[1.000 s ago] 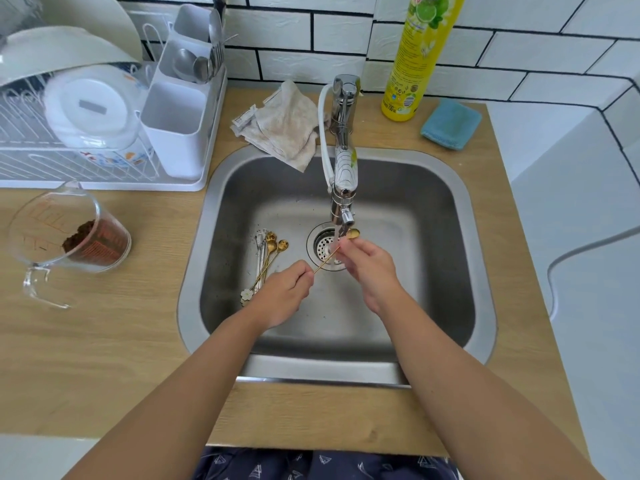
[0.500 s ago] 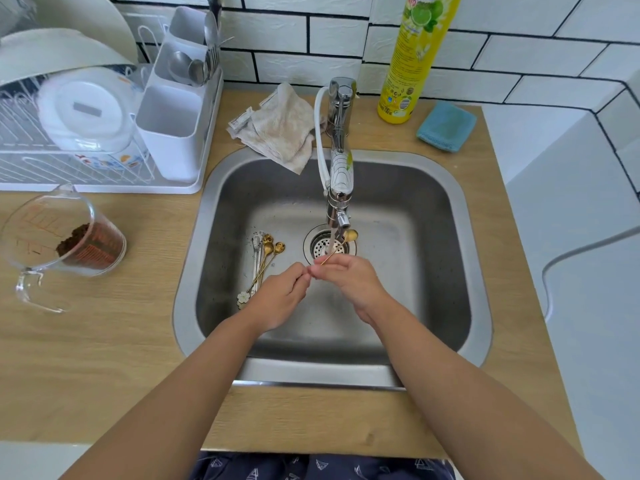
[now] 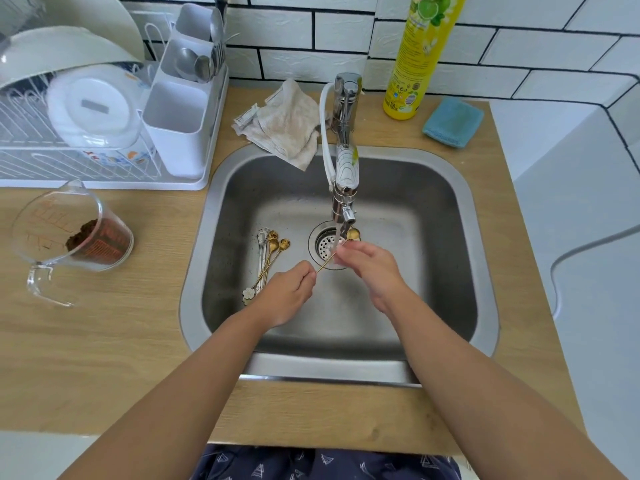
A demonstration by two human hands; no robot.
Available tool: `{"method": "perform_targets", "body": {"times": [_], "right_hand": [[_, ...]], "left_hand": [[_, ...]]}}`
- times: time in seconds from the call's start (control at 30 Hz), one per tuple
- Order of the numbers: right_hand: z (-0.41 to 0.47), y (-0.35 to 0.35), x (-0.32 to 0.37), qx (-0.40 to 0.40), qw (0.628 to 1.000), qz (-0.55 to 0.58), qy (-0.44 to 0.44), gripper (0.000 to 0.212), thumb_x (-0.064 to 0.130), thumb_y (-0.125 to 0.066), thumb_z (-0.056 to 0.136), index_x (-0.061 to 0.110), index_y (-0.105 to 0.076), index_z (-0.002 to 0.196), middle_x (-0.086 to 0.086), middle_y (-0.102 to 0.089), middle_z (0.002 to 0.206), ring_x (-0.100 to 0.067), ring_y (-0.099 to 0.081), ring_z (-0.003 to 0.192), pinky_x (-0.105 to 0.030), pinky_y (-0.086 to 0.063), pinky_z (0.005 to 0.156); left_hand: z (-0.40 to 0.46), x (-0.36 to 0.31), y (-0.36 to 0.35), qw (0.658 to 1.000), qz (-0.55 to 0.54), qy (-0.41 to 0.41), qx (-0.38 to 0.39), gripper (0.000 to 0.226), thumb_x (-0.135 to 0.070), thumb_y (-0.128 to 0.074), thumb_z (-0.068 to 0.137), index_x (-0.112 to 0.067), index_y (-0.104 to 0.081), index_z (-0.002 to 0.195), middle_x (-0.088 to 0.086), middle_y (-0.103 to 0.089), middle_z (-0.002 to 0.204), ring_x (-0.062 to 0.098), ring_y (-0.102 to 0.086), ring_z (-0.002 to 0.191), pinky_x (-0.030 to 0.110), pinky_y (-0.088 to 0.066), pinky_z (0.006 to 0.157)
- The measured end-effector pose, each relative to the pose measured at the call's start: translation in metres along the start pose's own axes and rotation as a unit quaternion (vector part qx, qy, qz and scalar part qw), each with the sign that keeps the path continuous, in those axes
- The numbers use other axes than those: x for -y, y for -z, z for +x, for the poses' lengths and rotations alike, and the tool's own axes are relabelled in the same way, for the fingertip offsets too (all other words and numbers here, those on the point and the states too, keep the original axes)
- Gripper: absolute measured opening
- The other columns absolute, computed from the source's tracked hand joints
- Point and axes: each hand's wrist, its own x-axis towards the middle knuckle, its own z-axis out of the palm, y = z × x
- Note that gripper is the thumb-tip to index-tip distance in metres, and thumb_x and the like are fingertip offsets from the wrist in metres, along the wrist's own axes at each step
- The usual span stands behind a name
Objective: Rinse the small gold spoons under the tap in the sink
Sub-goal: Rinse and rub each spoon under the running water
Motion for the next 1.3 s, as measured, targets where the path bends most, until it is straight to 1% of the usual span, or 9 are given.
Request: {"method": "perform_targets", "body": {"times": [0.1, 0.27, 0.43, 0.6, 0.7, 0.8, 0.97, 1.17, 1.3], "right_hand": [[-0.006, -0.012, -0.008, 0.08, 0.994, -0.074, -0.012, 0.017, 0.015, -0.086, 0.082, 0.018, -0.079, 0.098, 0.0, -0.082, 0.098, -0.01, -0.078, 0.092, -0.016, -0.054, 0.086], [-0.001, -0.008, 0.0, 0.026, 0.999, 0.02, -0.017, 0.028, 0.015, -0.084, 0.086, 0.012, -0.073, 0.112, 0.003, -0.082, 0.092, -0.006, -0.077, 0.082, -0.011, -0.052, 0.067], [-0.001, -0.011, -0.009, 0.046, 0.998, -0.026, -0.032, 0.026, 0.012, -0.085, 0.084, 0.021, -0.066, 0.101, 0.01, -0.074, 0.077, -0.004, -0.067, 0.069, -0.022, -0.049, 0.072], [-0.005, -0.009, -0.013, 0.109, 0.992, -0.064, -0.024, 0.02, 0.01, -0.083, 0.086, 0.016, -0.07, 0.099, 0.003, -0.078, 0.082, -0.008, -0.076, 0.081, -0.015, -0.055, 0.074], [-0.006, -0.011, -0.006, 0.088, 0.995, -0.049, -0.002, 0.004, 0.015, -0.077, 0.092, 0.017, -0.078, 0.089, 0.0, -0.08, 0.091, -0.008, -0.074, 0.079, -0.017, -0.057, 0.078], [-0.004, -0.011, -0.005, 0.037, 0.999, -0.016, 0.016, 0.017, 0.022, -0.072, 0.098, 0.017, -0.081, 0.085, 0.0, -0.081, 0.092, -0.007, -0.07, 0.078, -0.019, -0.057, 0.081], [-0.01, -0.018, -0.013, 0.094, 0.993, -0.072, -0.014, 0.013, 0.015, -0.081, 0.088, 0.016, -0.075, 0.099, 0.003, -0.078, 0.083, -0.007, -0.073, 0.078, -0.022, -0.056, 0.08], [-0.003, -0.006, -0.003, -0.015, 0.999, -0.004, 0.028, 0.034, 0.018, -0.076, 0.094, 0.019, -0.062, 0.125, 0.0, -0.08, 0.093, -0.012, -0.074, 0.086, -0.031, -0.057, 0.096], [-0.007, -0.006, -0.007, -0.02, 0.991, -0.107, 0.083, 0.006, 0.025, -0.073, 0.095, 0.019, -0.074, 0.098, 0.005, -0.078, 0.079, -0.009, -0.075, 0.076, -0.029, -0.056, 0.082]], "left_hand": [[0.001, -0.002, 0.0, 1.0, -0.004, 0.005, 0.008, 0.026, -0.032, -0.033, 0.106, -0.027, -0.044, 0.083, -0.006, -0.054, 0.065, 0.011, -0.044, 0.056, 0.032, -0.041, 0.057], [-0.003, -0.003, -0.001, 0.986, -0.112, 0.105, 0.058, 0.027, -0.031, -0.037, 0.096, -0.02, -0.051, 0.076, -0.007, -0.057, 0.062, 0.013, -0.046, 0.058, 0.028, -0.04, 0.058], [-0.002, -0.006, -0.001, 0.985, -0.1, 0.108, 0.092, 0.033, -0.037, -0.035, 0.1, -0.019, -0.053, 0.079, -0.004, -0.073, 0.071, 0.011, -0.05, 0.05, 0.025, -0.042, 0.054], [0.001, -0.003, 0.003, 0.989, -0.108, 0.081, 0.065, 0.034, -0.04, -0.031, 0.108, -0.017, -0.052, 0.093, -0.01, -0.078, 0.094, 0.02, -0.06, 0.045, 0.02, -0.047, 0.054], [0.001, -0.003, 0.003, 0.989, -0.114, 0.072, 0.064, 0.032, -0.04, -0.03, 0.108, -0.018, -0.049, 0.094, -0.008, -0.078, 0.096, 0.02, -0.059, 0.045, 0.025, -0.048, 0.057], [0.001, -0.005, 0.002, 0.988, -0.12, 0.069, 0.067, 0.03, -0.04, -0.029, 0.108, -0.021, -0.047, 0.093, -0.008, -0.078, 0.096, 0.02, -0.058, 0.045, 0.027, -0.047, 0.06], [0.0, -0.006, 0.002, 0.989, -0.092, 0.079, 0.079, 0.032, -0.039, -0.029, 0.108, -0.015, -0.049, 0.1, -0.007, -0.078, 0.094, 0.021, -0.061, 0.047, 0.031, -0.049, 0.065], [-0.001, -0.006, 0.003, 0.988, -0.1, 0.079, 0.091, 0.032, -0.038, -0.028, 0.108, -0.015, -0.044, 0.094, -0.008, -0.078, 0.096, 0.02, -0.061, 0.046, 0.035, -0.05, 0.069], [0.002, -0.003, 0.001, 0.983, -0.095, 0.111, 0.112, 0.034, -0.039, -0.028, 0.105, -0.013, -0.047, 0.095, -0.008, -0.078, 0.093, 0.019, -0.065, 0.054, 0.038, -0.049, 0.077]]}}
